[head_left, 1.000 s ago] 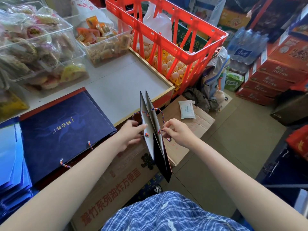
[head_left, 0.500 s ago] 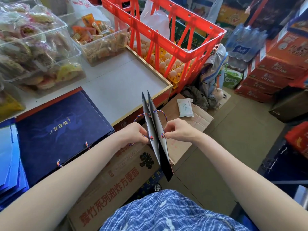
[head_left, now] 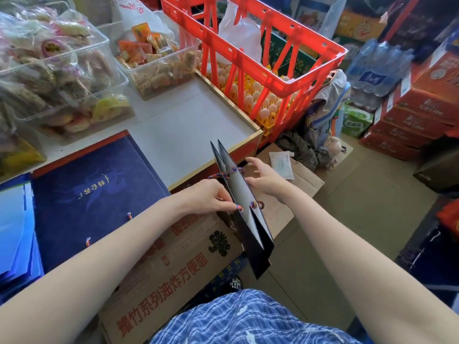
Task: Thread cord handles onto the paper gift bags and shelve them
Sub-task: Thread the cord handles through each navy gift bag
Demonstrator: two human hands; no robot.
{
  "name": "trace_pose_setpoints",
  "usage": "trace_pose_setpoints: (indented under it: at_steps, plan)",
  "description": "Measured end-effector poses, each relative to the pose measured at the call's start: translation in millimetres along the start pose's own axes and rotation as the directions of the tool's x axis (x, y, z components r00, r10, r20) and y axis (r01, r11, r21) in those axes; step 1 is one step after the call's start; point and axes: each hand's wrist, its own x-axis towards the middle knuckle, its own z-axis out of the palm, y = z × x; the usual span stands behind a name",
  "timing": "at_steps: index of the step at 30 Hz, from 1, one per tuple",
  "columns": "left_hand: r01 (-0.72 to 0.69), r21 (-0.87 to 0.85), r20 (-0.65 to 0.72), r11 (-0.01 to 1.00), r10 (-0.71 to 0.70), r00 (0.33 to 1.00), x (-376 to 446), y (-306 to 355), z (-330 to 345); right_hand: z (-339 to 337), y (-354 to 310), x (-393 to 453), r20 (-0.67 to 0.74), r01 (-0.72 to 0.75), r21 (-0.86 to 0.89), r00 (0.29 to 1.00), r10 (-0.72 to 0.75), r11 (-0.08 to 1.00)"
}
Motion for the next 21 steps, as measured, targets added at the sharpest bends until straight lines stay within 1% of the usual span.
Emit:
trace_pose_setpoints:
  at_steps: [1, 2, 3, 4, 5, 6, 7, 8, 10, 12, 13, 16, 17, 19, 21]
  plan:
    - [0.022, -0.053, -0.034, 0.998, -0.024, 0.999, 1.4, -0.2, 0.4, 7.1, -1.4, 5.8, 0.045, -0.007, 0.026, 0.999, 0.006, 1.000]
    - [0.054, -0.107, -0.107, 0.993, -0.065, 0.992, 4.3, -2.2, 0.6, 12.7, -2.3, 8.8, 0.060, 0.003, 0.068, 0.998, -0.007, 0.998]
    - [0.103, -0.143, -0.213, 0.984, -0.133, 0.968, 8.6, -5.2, 0.0, 15.1, -4.3, 9.5, 0.058, 0.018, 0.122, 0.998, -0.025, 0.992]
    - [0.177, -0.159, -0.311, 0.971, -0.220, 0.925, 13.7, -9.5, -0.7, 15.0, -4.4, 9.8, 0.059, 0.025, 0.195, 0.998, -0.037, 0.980]
    - [0.264, -0.178, -0.365, 0.948, -0.312, 0.877, 17.5, -12.9, -1.3, 12.7, -3.7, 9.2, 0.079, 0.010, 0.275, 0.996, -0.033, 0.961]
    - [0.340, -0.193, -0.370, 0.920, -0.389, 0.844, 21.4, -16.3, -0.4, 10.4, -2.7, 8.1, 0.120, -0.023, 0.355, 0.993, -0.022, 0.935]
    - [0.389, -0.196, -0.332, 0.900, -0.434, 0.837, 24.5, -18.0, 0.9, 8.2, -2.0, 6.3, 0.165, -0.061, 0.412, 0.986, -0.009, 0.909]
    - [0.400, -0.202, -0.278, 0.894, -0.444, 0.852, 27.7, -18.5, 2.6, 6.6, -1.8, 4.7, 0.196, -0.090, 0.443, 0.981, 0.002, 0.892]
    - [0.359, -0.288, -0.200, 0.888, -0.422, 0.884, 33.4, -15.3, 7.7, 6.1, -1.0, 0.7, 0.209, -0.111, 0.462, 0.978, 0.013, 0.880]
    - [0.301, -0.373, -0.177, 0.878, -0.386, 0.905, 36.1, -6.0, 12.9, 5.8, 0.5, -3.9, 0.176, -0.103, 0.463, 0.984, 0.023, 0.881]
    - [0.287, -0.377, -0.191, 0.880, -0.378, 0.906, 38.2, -2.2, 14.2, 5.1, 2.0, -5.1, 0.153, -0.087, 0.449, 0.988, 0.019, 0.889]
    - [0.272, -0.355, -0.271, 0.894, -0.377, 0.885, 41.3, 3.4, 15.0, 1.7, 6.9, -5.5, 0.092, -0.022, 0.427, 0.996, -0.019, 0.904]
    - [0.271, -0.377, -0.294, 0.885, -0.392, 0.872, 41.7, 4.0, 14.9, -0.2, 8.5, -5.5, 0.070, -0.005, 0.445, 0.997, -0.029, 0.896]
    - [0.259, -0.491, -0.309, 0.832, -0.445, 0.841, 42.2, 3.6, 16.2, -4.6, 10.5, -6.2, 0.041, -0.010, 0.533, 0.999, -0.014, 0.846]
    - [0.236, -0.593, -0.285, 0.770, -0.474, 0.833, 42.1, 4.8, 17.6, -7.7, 11.1, -7.4, 0.034, -0.038, 0.623, 0.999, 0.022, 0.781]
